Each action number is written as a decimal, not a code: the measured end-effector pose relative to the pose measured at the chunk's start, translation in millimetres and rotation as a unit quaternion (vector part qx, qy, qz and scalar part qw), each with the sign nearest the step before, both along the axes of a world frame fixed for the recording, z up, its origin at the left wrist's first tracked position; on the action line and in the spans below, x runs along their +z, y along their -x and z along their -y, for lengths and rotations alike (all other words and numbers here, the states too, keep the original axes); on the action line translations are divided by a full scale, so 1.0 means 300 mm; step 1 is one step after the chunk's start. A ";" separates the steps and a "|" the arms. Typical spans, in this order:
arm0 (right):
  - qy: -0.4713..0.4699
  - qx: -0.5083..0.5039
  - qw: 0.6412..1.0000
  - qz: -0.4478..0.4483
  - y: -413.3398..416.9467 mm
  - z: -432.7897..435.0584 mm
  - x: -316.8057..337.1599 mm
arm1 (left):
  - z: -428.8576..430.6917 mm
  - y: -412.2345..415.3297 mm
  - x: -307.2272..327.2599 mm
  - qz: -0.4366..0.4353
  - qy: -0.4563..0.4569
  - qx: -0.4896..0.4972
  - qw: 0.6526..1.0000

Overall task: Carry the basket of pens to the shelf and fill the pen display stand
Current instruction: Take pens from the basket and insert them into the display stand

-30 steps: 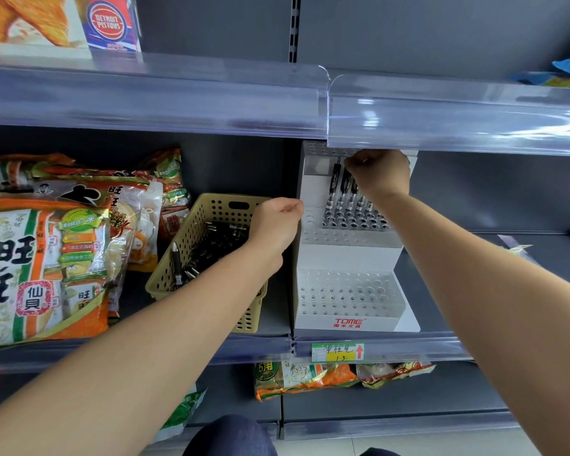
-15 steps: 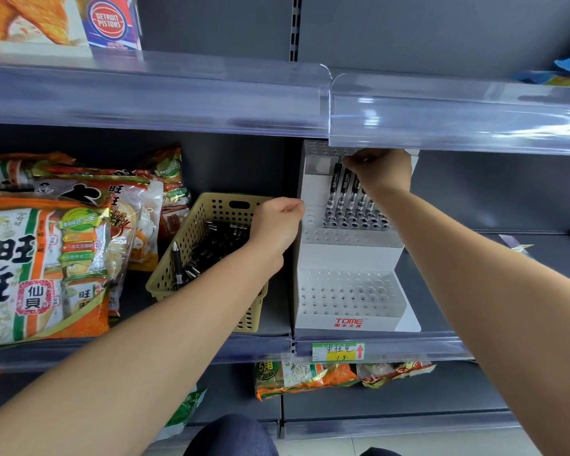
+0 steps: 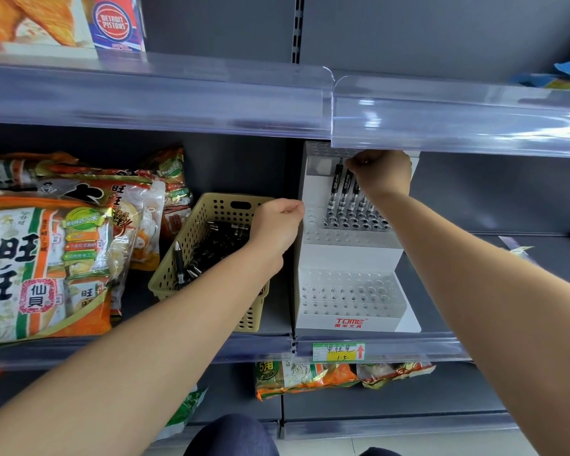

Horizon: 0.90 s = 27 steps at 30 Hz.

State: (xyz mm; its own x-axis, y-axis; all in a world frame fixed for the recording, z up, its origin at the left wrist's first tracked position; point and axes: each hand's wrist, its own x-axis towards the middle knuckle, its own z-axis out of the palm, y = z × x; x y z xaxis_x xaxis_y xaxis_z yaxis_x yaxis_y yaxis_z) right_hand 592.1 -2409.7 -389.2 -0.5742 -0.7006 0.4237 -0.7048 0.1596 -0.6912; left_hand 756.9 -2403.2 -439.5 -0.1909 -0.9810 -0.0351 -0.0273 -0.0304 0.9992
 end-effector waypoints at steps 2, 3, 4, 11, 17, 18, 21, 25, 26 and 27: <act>-0.004 -0.002 1.000 -0.004 0.001 0.004 0.001 | 0.001 -0.001 0.001 -0.001 0.001 -0.001 1.000; -0.006 -0.004 1.000 -0.006 0.000 0.004 0.001 | 0.002 -0.002 0.002 -0.001 0.001 -0.001 1.000; -0.005 -0.004 1.000 -0.006 -0.001 0.005 0.000 | 0.002 -0.004 0.003 -0.001 0.001 -0.002 1.000; 0.020 -0.006 0.999 0.027 0.003 -0.005 -0.003 | 0.005 -0.015 0.003 0.011 0.008 -0.010 1.000; 0.026 0.002 0.999 -0.042 -0.056 -0.037 -0.043 | -0.006 -0.053 -0.001 0.055 0.031 -0.031 0.998; 0.022 0.015 0.998 -0.061 -0.073 -0.047 -0.055 | -0.008 -0.064 -0.004 0.071 0.040 -0.034 0.996; -0.003 0.057 0.994 -0.089 -0.124 -0.071 -0.088 | -0.006 -0.095 -0.014 0.117 0.060 -0.040 0.991; -0.052 0.102 0.986 -0.118 -0.191 -0.081 -0.108 | 0.005 -0.137 -0.024 0.167 0.079 -0.032 0.982; -0.062 0.113 0.984 -0.123 -0.207 -0.082 -0.110 | 0.011 -0.150 -0.027 0.177 0.085 -0.027 0.980; -0.071 0.125 0.982 -0.126 -0.223 -0.083 -0.113 | 0.017 -0.162 -0.029 0.191 0.089 -0.023 0.977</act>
